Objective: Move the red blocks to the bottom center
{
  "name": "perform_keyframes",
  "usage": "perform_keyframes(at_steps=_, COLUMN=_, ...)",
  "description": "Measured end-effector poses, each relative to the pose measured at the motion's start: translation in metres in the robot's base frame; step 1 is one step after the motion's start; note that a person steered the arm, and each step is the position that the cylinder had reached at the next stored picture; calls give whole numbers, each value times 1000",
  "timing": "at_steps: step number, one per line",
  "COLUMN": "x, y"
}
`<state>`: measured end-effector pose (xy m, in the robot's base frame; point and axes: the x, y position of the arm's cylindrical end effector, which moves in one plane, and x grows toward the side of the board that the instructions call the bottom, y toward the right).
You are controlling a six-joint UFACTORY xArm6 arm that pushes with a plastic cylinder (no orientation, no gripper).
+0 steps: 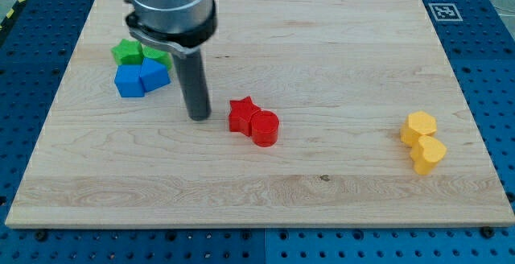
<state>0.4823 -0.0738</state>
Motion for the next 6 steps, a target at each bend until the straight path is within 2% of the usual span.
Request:
perform_keyframes(at_steps=1, x=38, y=36)
perform_keyframes(at_steps=2, x=37, y=23)
perform_keyframes(at_steps=3, x=-2, y=-8)
perform_keyframes(at_steps=4, x=-28, y=-3)
perform_keyframes(at_steps=6, x=45, y=70)
